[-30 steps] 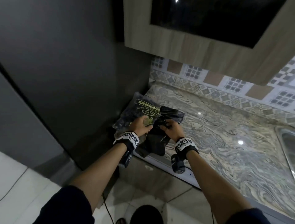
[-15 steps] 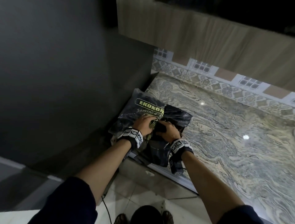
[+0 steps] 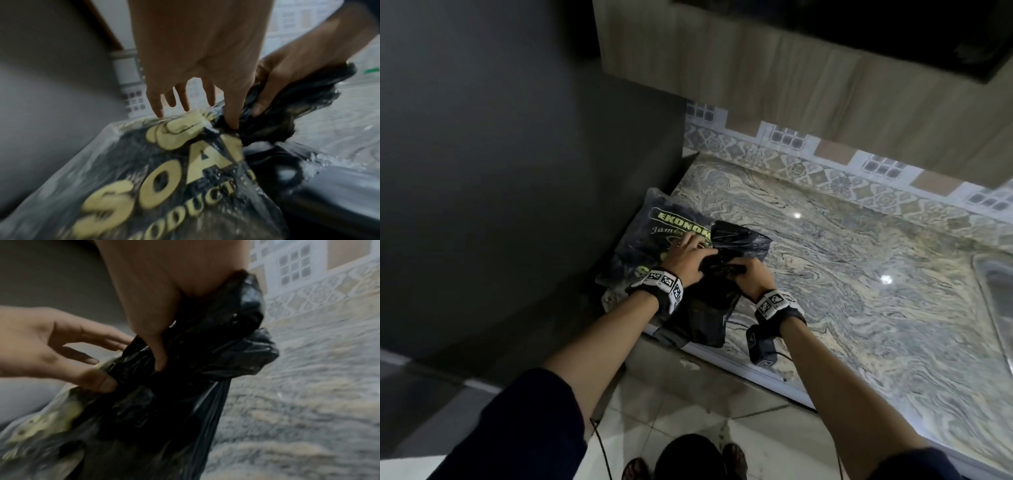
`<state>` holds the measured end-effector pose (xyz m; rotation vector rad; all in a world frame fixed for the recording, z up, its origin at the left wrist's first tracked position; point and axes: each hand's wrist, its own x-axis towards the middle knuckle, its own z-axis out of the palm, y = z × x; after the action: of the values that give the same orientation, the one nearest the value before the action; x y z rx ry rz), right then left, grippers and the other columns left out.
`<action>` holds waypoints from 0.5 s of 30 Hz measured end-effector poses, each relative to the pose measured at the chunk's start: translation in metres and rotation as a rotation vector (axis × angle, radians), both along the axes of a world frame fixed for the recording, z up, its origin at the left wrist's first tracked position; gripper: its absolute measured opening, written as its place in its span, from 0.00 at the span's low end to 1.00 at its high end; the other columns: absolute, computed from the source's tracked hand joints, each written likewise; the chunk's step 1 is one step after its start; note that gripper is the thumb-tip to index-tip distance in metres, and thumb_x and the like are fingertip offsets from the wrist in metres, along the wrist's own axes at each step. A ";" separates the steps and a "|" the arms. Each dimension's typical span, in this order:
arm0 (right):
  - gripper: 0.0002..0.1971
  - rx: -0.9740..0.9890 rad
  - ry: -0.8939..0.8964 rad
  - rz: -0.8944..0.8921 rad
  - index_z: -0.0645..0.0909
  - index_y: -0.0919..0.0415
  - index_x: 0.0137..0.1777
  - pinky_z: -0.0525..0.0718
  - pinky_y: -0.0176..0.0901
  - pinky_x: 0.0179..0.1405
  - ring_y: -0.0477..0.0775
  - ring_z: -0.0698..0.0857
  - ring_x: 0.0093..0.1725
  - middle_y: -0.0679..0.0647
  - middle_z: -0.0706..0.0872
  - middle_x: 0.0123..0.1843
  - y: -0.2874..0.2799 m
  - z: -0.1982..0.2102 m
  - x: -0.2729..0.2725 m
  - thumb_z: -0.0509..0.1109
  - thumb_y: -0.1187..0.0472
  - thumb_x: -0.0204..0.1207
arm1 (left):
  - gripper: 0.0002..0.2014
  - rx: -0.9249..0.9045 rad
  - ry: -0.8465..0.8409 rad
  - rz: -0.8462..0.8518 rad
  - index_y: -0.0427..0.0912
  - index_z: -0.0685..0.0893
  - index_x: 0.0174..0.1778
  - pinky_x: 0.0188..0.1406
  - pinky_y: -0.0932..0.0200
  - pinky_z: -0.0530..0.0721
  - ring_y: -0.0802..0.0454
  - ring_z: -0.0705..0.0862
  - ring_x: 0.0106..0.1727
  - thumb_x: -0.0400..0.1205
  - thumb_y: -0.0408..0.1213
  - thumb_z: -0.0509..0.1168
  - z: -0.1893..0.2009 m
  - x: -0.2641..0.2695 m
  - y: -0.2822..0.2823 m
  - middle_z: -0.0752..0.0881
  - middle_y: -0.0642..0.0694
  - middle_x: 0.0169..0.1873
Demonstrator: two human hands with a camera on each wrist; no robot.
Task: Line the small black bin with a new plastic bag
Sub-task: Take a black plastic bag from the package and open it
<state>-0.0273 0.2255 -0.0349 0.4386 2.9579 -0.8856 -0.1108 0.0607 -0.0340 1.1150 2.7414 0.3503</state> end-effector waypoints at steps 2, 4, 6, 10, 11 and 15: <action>0.15 -0.013 0.031 -0.044 0.89 0.53 0.54 0.82 0.45 0.48 0.63 0.89 0.52 0.60 0.92 0.52 0.014 0.014 0.014 0.72 0.66 0.68 | 0.26 -0.007 0.023 -0.043 0.55 0.78 0.70 0.80 0.37 0.56 0.44 0.59 0.81 0.75 0.41 0.71 0.008 0.005 0.012 0.72 0.49 0.74; 0.16 -0.007 0.048 -0.084 0.89 0.54 0.56 0.82 0.45 0.50 0.62 0.89 0.53 0.60 0.92 0.53 0.026 0.027 0.031 0.72 0.68 0.69 | 0.18 0.022 0.010 -0.041 0.53 0.83 0.64 0.82 0.37 0.50 0.47 0.66 0.78 0.77 0.41 0.69 0.017 0.014 0.027 0.80 0.50 0.68; 0.16 -0.005 0.065 -0.108 0.89 0.54 0.56 0.83 0.45 0.46 0.62 0.89 0.51 0.61 0.92 0.51 0.036 0.037 0.050 0.71 0.68 0.70 | 0.14 0.082 -0.009 -0.027 0.53 0.86 0.59 0.80 0.43 0.59 0.46 0.78 0.70 0.79 0.40 0.68 0.027 0.026 0.042 0.87 0.48 0.60; 0.17 -0.077 0.110 -0.144 0.87 0.50 0.57 0.87 0.51 0.48 0.59 0.89 0.50 0.57 0.92 0.50 0.049 0.059 0.085 0.71 0.64 0.69 | 0.11 0.234 -0.122 0.040 0.50 0.88 0.56 0.53 0.51 0.85 0.41 0.87 0.56 0.78 0.38 0.68 0.049 0.051 0.059 0.91 0.42 0.52; 0.18 -0.121 0.139 -0.171 0.85 0.48 0.59 0.87 0.52 0.51 0.58 0.89 0.51 0.56 0.92 0.51 0.053 0.065 0.092 0.72 0.61 0.69 | 0.10 0.267 -0.159 0.054 0.49 0.88 0.55 0.50 0.51 0.85 0.40 0.87 0.54 0.78 0.38 0.69 0.056 0.057 0.061 0.91 0.41 0.50; 0.28 -0.301 0.328 -0.253 0.77 0.45 0.70 0.85 0.49 0.59 0.54 0.87 0.58 0.54 0.89 0.59 0.066 0.091 0.118 0.78 0.48 0.69 | 0.10 0.434 -0.300 0.146 0.43 0.89 0.52 0.50 0.52 0.84 0.43 0.89 0.52 0.76 0.38 0.72 0.070 0.079 0.067 0.92 0.41 0.48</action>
<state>0.0909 0.2915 0.0561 0.7252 3.0096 -1.5410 -0.0318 0.1275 0.0364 0.8537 2.5423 1.0792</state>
